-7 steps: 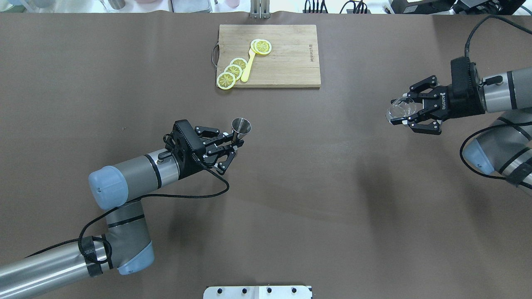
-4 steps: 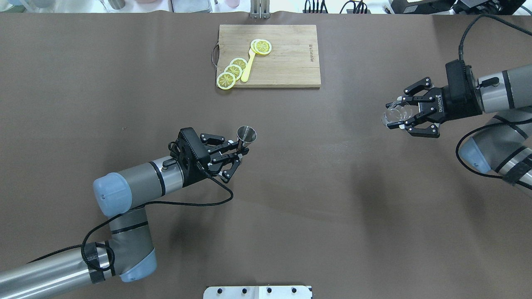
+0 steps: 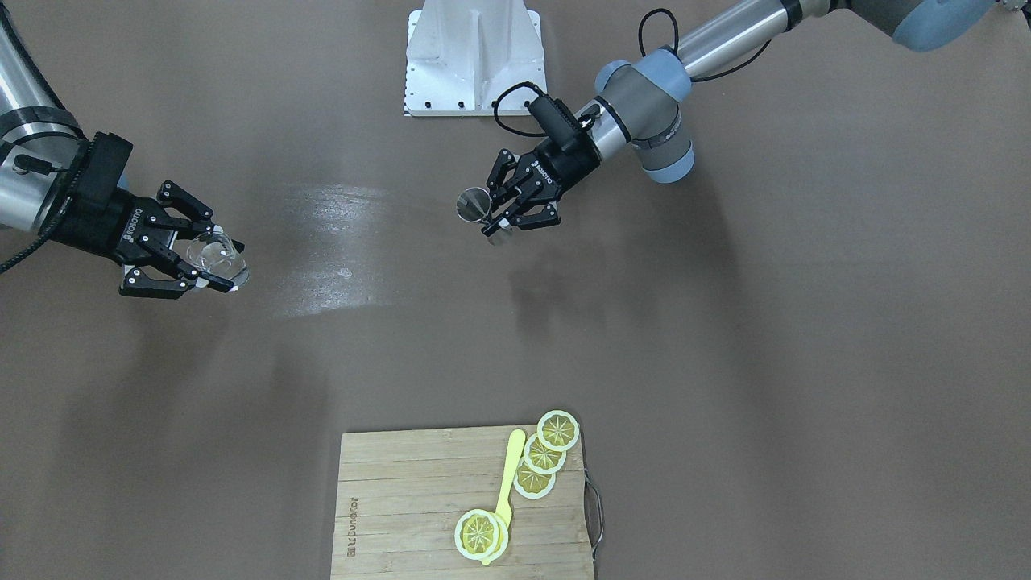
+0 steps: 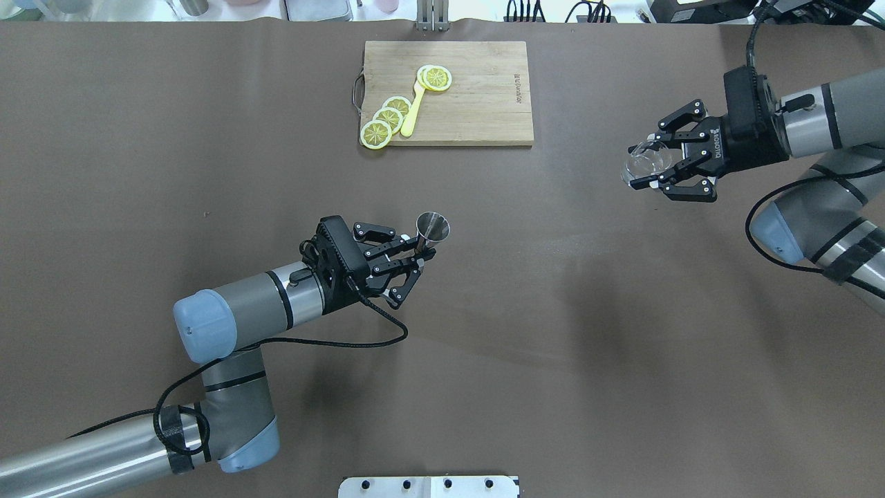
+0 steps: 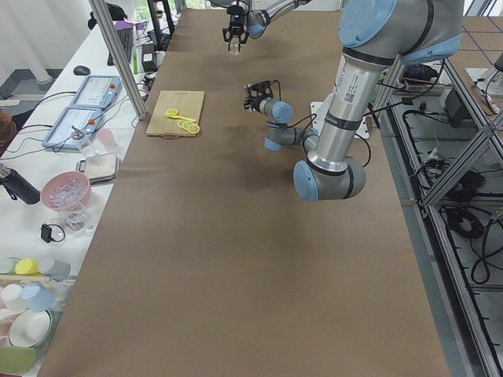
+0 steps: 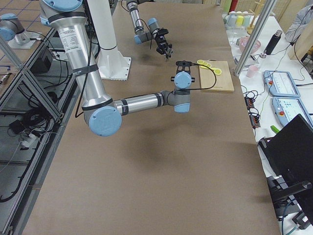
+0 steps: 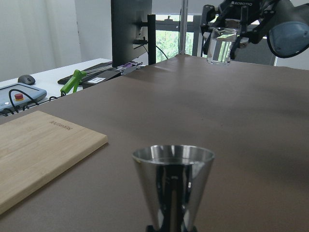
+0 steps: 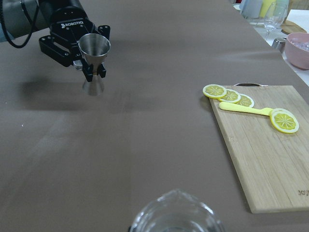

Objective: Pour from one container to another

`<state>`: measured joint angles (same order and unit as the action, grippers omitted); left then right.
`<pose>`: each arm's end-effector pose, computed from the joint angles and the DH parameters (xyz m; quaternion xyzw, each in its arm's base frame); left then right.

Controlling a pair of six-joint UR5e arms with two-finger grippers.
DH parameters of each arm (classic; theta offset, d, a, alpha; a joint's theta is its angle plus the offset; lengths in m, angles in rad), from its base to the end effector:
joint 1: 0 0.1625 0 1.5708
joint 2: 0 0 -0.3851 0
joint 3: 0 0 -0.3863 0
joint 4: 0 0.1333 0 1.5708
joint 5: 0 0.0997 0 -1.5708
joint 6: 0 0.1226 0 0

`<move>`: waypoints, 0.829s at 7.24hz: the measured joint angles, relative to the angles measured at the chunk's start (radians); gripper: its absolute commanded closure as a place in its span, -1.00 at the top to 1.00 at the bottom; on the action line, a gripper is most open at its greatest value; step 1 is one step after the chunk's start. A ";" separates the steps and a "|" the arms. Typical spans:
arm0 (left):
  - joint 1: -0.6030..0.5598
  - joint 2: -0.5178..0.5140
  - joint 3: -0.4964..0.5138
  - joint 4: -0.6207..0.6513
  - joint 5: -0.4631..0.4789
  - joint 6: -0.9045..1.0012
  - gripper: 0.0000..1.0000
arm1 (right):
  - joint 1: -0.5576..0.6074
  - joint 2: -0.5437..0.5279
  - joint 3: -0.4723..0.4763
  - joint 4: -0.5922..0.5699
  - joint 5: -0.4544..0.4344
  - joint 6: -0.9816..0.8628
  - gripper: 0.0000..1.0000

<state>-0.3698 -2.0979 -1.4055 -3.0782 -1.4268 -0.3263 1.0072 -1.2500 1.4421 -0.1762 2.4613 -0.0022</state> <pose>0.5438 -0.3726 0.2276 0.6091 0.5240 0.1986 0.5613 -0.2757 -0.5073 0.3533 0.5344 -0.4685 -0.4715 0.5222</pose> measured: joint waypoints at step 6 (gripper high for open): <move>0.001 -0.010 0.010 -0.002 0.001 0.003 -1.00 | -0.159 0.068 0.313 -0.590 -0.173 -0.255 -1.00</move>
<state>-0.3689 -2.1077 -1.3957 -3.0804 -1.4256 -0.3237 0.8486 -1.1815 1.7548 -0.7662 2.2881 -0.2571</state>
